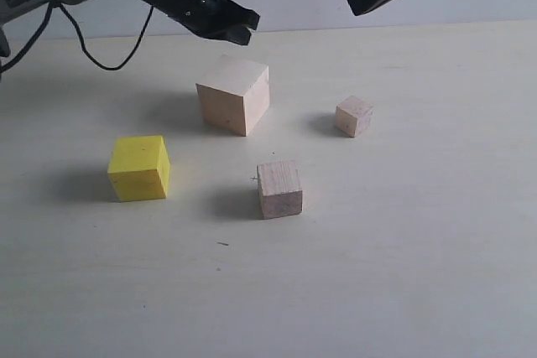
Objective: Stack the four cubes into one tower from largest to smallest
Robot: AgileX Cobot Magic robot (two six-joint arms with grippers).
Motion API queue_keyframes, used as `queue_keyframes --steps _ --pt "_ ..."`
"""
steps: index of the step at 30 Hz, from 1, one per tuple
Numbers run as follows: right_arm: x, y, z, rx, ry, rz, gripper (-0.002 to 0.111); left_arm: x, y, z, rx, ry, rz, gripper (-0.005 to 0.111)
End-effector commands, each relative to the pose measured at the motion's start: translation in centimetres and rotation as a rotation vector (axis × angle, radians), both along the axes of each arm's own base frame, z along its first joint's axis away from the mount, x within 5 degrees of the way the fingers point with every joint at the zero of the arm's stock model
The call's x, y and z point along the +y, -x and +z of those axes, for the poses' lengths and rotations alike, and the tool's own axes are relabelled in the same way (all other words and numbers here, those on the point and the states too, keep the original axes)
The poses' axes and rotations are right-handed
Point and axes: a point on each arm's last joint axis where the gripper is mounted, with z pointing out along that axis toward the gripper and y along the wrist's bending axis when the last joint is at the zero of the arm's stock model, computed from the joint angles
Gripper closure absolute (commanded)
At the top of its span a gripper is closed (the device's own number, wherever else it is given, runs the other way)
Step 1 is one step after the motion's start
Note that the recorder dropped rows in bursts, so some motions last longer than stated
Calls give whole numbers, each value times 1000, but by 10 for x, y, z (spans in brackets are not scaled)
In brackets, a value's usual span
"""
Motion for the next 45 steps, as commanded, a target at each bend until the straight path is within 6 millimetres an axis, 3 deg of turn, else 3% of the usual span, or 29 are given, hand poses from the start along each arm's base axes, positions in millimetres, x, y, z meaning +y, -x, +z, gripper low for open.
queue_keyframes --steps 1,11,26,36,45 --pt "0 0 3 -11 1 7 108 -5 3 -6 2 -47 -17 107" --pt "0 0 3 -11 1 7 108 1 8 -15 70 -146 -25 107" --pt "0 0 3 -11 1 7 108 1 22 -19 234 -159 -65 107" --pt "0 0 3 -12 2 8 108 3 25 -4 230 -199 -46 107" --pt "0 0 3 -14 1 8 108 11 31 -16 266 -275 -32 107"
